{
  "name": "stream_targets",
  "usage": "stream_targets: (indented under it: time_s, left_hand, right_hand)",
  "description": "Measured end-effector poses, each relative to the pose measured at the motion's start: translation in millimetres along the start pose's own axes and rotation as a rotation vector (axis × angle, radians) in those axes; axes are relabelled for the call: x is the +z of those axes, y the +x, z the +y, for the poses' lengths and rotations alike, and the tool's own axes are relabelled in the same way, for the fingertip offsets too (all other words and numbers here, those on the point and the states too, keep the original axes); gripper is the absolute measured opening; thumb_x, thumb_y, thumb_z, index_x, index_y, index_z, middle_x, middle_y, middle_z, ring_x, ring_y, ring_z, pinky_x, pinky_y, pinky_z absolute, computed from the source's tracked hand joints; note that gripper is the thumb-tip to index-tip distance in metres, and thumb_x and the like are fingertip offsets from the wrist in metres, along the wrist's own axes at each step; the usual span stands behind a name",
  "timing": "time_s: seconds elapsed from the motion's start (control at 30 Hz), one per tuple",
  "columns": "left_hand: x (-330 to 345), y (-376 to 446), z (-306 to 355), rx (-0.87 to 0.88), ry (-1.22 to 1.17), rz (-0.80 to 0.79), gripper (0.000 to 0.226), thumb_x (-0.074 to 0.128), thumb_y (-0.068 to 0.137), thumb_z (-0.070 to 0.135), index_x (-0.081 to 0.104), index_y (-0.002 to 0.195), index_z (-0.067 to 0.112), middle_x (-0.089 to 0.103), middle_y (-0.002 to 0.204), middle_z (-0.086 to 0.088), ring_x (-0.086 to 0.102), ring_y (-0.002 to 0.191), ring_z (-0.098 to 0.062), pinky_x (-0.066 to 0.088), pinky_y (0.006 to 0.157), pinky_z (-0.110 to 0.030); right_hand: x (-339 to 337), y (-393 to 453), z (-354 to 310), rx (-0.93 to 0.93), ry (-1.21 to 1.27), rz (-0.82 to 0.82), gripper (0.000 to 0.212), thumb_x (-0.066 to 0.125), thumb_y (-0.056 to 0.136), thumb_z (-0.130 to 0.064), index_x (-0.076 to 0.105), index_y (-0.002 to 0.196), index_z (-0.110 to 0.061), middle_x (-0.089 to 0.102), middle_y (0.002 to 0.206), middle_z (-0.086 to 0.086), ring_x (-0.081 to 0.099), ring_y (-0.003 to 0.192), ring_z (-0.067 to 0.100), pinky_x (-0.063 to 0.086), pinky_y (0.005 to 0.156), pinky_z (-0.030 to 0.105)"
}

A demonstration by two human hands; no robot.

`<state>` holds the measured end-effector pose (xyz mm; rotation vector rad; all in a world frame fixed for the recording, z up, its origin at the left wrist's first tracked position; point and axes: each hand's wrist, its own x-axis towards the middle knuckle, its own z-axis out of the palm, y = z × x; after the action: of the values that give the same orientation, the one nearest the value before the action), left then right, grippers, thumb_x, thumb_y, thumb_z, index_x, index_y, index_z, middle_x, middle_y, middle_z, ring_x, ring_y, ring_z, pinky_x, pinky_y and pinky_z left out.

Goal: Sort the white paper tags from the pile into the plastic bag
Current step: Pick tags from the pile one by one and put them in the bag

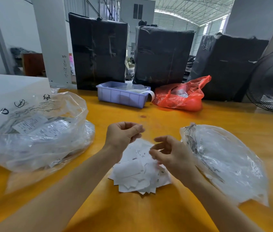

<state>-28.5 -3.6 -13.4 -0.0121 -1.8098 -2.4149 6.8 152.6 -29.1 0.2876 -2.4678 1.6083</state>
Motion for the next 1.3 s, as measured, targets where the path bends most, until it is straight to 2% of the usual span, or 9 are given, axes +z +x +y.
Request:
stream_targets:
  time_s: [0.13, 0.33, 0.47, 0.6, 0.8, 1.03, 1.13, 1.2, 1.3]
  left_hand:
    - [-15, 12, 2, 0.074, 0.101, 0.176, 0.008, 0.074, 0.078, 0.007, 0.066, 0.08, 0.007, 0.068, 0.071, -0.005, 0.055, 0.052, -0.006, 0.044, 0.048, -0.012]
    - [-20, 13, 0, 0.117, 0.179, 0.209, 0.01, 0.072, 0.08, 0.015, 0.066, 0.08, 0.008, 0.068, 0.072, -0.005, 0.051, 0.043, 0.004, 0.039, 0.057, -0.019]
    - [-16, 11, 0, 0.109, 0.201, 0.151, 0.014, 0.072, 0.08, 0.015, 0.066, 0.084, 0.003, 0.067, 0.072, -0.007, 0.049, 0.039, 0.004, 0.037, 0.054, -0.017]
    - [-14, 8, 0, 0.109, 0.228, 0.104, 0.013, 0.072, 0.08, 0.014, 0.066, 0.082, 0.004, 0.067, 0.072, -0.007, 0.049, 0.039, 0.004, 0.037, 0.049, -0.013]
    - [-14, 6, 1, 0.106, 0.243, 0.09, 0.013, 0.074, 0.078, 0.016, 0.066, 0.08, 0.006, 0.067, 0.068, -0.005, 0.049, 0.041, 0.003, 0.038, 0.055, -0.019]
    - [-16, 5, 2, 0.101, 0.265, 0.083, 0.011, 0.074, 0.078, 0.016, 0.066, 0.078, 0.009, 0.069, 0.072, -0.006, 0.052, 0.049, -0.001, 0.04, 0.056, -0.019]
    - [-16, 5, 2, 0.091, 0.267, 0.071, 0.01, 0.074, 0.079, 0.014, 0.066, 0.078, 0.008, 0.07, 0.078, -0.009, 0.056, 0.06, -0.013, 0.044, 0.059, -0.022]
    - [-15, 6, 1, 0.078, 0.27, 0.044, 0.009, 0.073, 0.079, 0.012, 0.066, 0.078, 0.007, 0.07, 0.075, -0.007, 0.06, 0.059, -0.013, 0.048, 0.056, -0.02]
    - [-14, 5, -1, 0.037, 0.297, -0.038, 0.007, 0.073, 0.08, 0.011, 0.067, 0.077, 0.008, 0.072, 0.066, 0.001, 0.064, 0.056, -0.008, 0.052, 0.056, -0.016]
  right_hand:
    - [5, -1, 6, -0.394, -0.418, 0.099, 0.013, 0.068, 0.084, -0.008, 0.07, 0.097, -0.009, 0.07, 0.086, -0.003, 0.063, 0.077, 0.008, 0.053, 0.07, 0.026]
    - [30, -3, 9, -0.551, -0.705, -0.393, 0.045, 0.059, 0.087, -0.045, 0.06, 0.125, -0.022, 0.058, 0.132, -0.008, 0.04, 0.129, 0.011, 0.032, 0.102, 0.03]
    - [23, 0, 11, -0.602, -0.833, -0.383, 0.025, 0.049, 0.095, -0.028, 0.068, 0.11, -0.023, 0.064, 0.123, -0.011, 0.047, 0.121, 0.013, 0.027, 0.095, 0.031]
    - [9, 2, 14, -0.619, -0.908, -0.343, 0.03, 0.039, 0.1, -0.03, 0.065, 0.113, -0.023, 0.064, 0.123, -0.01, 0.05, 0.118, 0.012, 0.028, 0.097, 0.029]
    - [4, 4, 13, -0.643, -1.034, -0.279, 0.035, 0.034, 0.1, -0.024, 0.067, 0.099, -0.015, 0.07, 0.098, 0.0, 0.059, 0.092, 0.019, 0.033, 0.095, 0.028]
    - [-6, 5, 15, -0.511, -0.732, -0.217, 0.01, 0.072, 0.081, -0.021, 0.076, 0.075, -0.012, 0.073, 0.075, 0.001, 0.064, 0.071, 0.017, 0.046, 0.077, 0.028]
    - [-11, 5, 14, -0.212, -0.258, -0.054, 0.006, 0.078, 0.075, -0.02, 0.075, 0.069, -0.021, 0.071, 0.066, -0.005, 0.062, 0.06, 0.008, 0.048, 0.059, 0.022]
    - [-19, 9, 15, -0.038, 0.087, 0.086, 0.008, 0.072, 0.08, -0.013, 0.074, 0.075, -0.018, 0.072, 0.067, -0.002, 0.064, 0.062, 0.009, 0.051, 0.055, 0.02]
    - [-26, 14, 15, 0.205, 0.408, 0.108, 0.007, 0.065, 0.085, -0.004, 0.071, 0.087, -0.007, 0.073, 0.078, 0.008, 0.069, 0.068, 0.016, 0.054, 0.056, 0.02]
